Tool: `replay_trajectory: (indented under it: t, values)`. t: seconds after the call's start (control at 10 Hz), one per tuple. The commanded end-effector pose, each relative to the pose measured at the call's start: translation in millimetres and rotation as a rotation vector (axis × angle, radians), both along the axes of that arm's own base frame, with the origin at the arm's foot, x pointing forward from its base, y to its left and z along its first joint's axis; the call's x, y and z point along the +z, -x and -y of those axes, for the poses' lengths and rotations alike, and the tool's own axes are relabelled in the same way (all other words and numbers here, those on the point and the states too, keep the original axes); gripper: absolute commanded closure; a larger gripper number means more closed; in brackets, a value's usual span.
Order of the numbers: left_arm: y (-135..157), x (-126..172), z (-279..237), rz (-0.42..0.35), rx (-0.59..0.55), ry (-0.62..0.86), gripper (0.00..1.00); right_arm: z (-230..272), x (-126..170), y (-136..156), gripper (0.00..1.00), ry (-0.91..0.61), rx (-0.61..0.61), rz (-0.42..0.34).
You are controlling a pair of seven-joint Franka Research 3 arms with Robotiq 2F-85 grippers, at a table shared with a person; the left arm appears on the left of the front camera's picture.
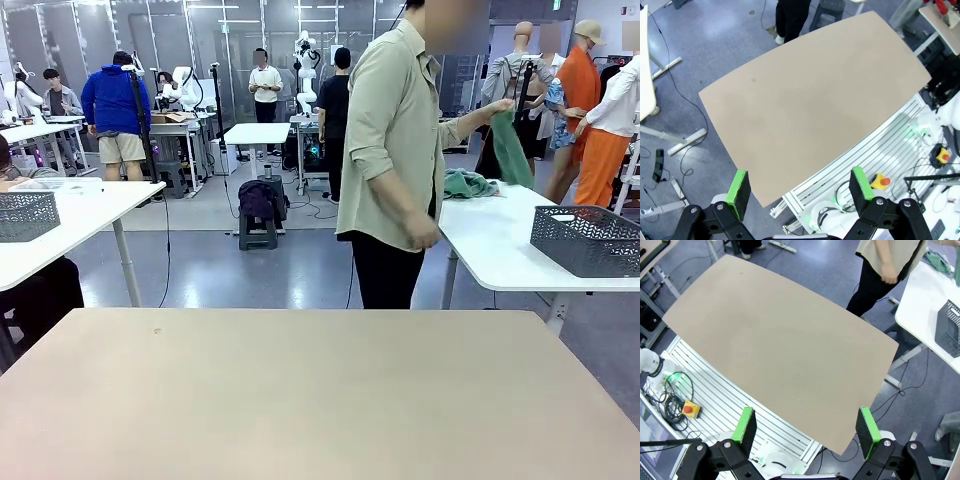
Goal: Fold the towels and place them in the basket.
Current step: When a person lays out a Towel with hook on the table, fold it in half twice.
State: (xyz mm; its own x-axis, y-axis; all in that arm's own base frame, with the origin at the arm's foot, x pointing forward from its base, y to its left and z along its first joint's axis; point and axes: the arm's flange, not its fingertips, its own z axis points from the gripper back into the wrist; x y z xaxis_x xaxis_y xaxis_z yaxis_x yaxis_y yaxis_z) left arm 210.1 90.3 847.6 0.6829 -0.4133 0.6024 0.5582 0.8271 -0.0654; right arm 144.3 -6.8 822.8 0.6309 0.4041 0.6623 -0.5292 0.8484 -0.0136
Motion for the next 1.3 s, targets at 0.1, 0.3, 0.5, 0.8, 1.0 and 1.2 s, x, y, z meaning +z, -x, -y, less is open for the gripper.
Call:
replay_trajectory:
  t: [0.1,0.3,0.5,0.8,1.0,1.2]
  values:
    - [0.8,0.6,0.3,0.003,-0.003,0.000,0.00,0.6,0.2,1.1,0.00,-0.001,-0.001,0.002]
    - [0.8,0.6,0.3,0.003,-0.003,0.000,0.00,0.6,0.2,1.1,0.00,-0.001,-0.001,0.002]
    - [0.8,0.6,0.3,0.003,-0.003,0.000,0.00,0.6,0.2,1.1,0.00,-0.001,-0.001,0.002]
    - [0.8,0.6,0.3,0.003,-0.003,0.000,0.00,0.6,0.2,1.1,0.00,-0.001,-0.001,0.002]
    - [0.8,0.6,0.3,0.003,-0.003,0.000,0.00,0.6,0.2,1.1,0.00,-0.001,-0.001,0.002]
    - [0.8,0.6,0.3,0.003,-0.003,0.000,0.00,0.6,0.2,1.1,0.00,-0.001,-0.001,0.002]
